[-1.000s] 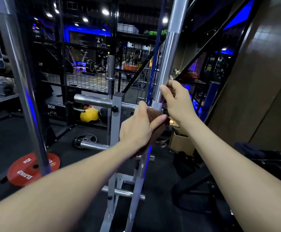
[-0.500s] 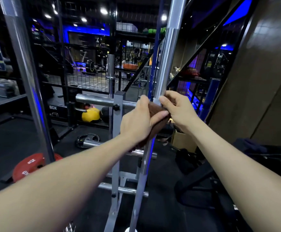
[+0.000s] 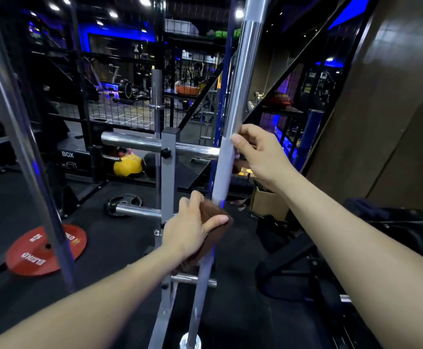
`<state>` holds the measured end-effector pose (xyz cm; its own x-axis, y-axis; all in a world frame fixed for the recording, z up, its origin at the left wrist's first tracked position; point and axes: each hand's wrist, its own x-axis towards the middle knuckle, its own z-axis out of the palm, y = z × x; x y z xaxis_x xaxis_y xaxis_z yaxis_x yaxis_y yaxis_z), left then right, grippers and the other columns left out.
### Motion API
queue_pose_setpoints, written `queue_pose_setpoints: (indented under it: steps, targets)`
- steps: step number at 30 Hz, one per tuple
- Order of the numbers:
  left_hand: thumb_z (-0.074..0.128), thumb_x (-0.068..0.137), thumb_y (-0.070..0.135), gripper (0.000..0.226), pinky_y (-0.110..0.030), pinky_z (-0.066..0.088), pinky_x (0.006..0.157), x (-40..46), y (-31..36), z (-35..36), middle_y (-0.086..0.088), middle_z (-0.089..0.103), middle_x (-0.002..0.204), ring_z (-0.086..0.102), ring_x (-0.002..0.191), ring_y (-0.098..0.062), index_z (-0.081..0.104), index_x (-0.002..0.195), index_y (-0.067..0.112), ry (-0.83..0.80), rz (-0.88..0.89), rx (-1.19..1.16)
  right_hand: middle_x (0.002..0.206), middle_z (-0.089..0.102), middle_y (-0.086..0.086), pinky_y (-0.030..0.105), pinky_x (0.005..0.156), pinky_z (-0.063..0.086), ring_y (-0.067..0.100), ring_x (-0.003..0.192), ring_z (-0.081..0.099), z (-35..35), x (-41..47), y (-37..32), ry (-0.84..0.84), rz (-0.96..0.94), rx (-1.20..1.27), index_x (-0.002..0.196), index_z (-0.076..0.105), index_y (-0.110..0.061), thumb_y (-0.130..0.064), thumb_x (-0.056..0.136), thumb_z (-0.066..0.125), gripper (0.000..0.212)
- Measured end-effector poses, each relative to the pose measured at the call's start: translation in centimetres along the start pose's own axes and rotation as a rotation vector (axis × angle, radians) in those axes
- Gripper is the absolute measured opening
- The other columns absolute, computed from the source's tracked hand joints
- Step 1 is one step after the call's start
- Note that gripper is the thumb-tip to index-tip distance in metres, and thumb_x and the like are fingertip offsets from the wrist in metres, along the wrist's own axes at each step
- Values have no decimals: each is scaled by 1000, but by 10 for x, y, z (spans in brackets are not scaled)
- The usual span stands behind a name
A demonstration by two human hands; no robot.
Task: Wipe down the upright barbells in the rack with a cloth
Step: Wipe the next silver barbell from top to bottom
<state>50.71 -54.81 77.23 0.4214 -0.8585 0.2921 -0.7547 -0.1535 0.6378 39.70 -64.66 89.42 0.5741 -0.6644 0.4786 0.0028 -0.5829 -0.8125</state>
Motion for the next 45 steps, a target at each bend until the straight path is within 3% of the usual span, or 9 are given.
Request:
queue_pose_setpoints:
  steps: [5, 10, 14, 17, 22, 29, 33, 41, 45]
  targets:
    - [71, 76, 50, 58, -33, 48, 70, 4, 30, -45, 1, 58, 90, 59, 78, -17, 36, 107, 14, 21, -140, -498, 82, 53, -2, 41, 80, 57, 16, 79, 55, 2, -5, -9, -15, 19, -10, 81, 53, -22, -18, 98, 50, 18]
    - [77, 74, 29, 33, -35, 57, 70, 0, 42, -100, -13, 73, 90, 68, 73, -25, 68, 98, 7, -247, -547, -1036, 91, 55, 8, 37, 81, 58, 20, 85, 58, 2, -8, -18, -32, 69, -12, 82, 55, -20, -19, 98, 50, 17]
    - [75, 75, 19, 37, -42, 58, 65, 15, 50, -107, -16, 69, 92, 68, 73, -28, 59, 108, 12, 184, -494, -1196, 96, 56, 10, 35, 80, 57, 19, 86, 57, 1, -10, -24, -49, 92, -35, 85, 56, -16, -19, 99, 49, 16]
    - [72, 52, 39, 76, -52, 54, 83, 27, 68, -87, -18, 56, 120, 62, 97, -36, 46, 121, 21, 330, -469, -1062, 91, 57, 8, 32, 77, 57, 16, 83, 56, 0, -12, -27, -44, 97, -36, 84, 55, -14, -18, 99, 49, 16]
    - [61, 88, 40, 50, -41, 45, 95, 17, 87, -60, -13, 48, 126, 53, 109, -29, 40, 123, 11, 208, -226, -647, 71, 53, -4, 24, 64, 50, 11, 69, 51, -7, -12, -23, -15, 105, -35, 76, 55, -17, -16, 98, 52, 22]
    - [65, 86, 39, 38, -30, 42, 81, 12, 76, -68, -3, 56, 114, 55, 104, -19, 46, 110, 17, 193, 58, -340, 91, 62, 18, 60, 86, 48, 34, 81, 55, -15, -13, -19, -43, 72, -134, 89, 59, -12, -51, 80, 58, 40]
    - [69, 80, 45, 26, -27, 35, 66, 11, 75, -72, 14, 59, 85, 57, 84, -12, 50, 88, 29, 333, 188, -279, 85, 60, 14, 39, 81, 46, 31, 78, 52, -15, -13, -20, -3, -18, -265, 84, 56, -11, -33, 94, 55, 24]
    - [61, 73, 62, 54, -21, 29, 79, 15, 73, -53, 1, 30, 108, 40, 101, -16, 50, 104, 19, 357, 231, -316, 72, 51, 4, 18, 60, 42, 4, 62, 46, -9, -16, -16, 60, -48, -195, 91, 55, 2, -15, 97, 52, 18]
    - [54, 91, 38, 45, -14, 27, 75, 11, 73, -39, -1, 29, 119, 39, 88, 14, 39, 124, 10, 330, 301, -476, 68, 47, 2, 20, 59, 39, 5, 59, 44, -7, -17, -10, 91, -127, -163, 82, 55, -7, -14, 97, 52, 17]
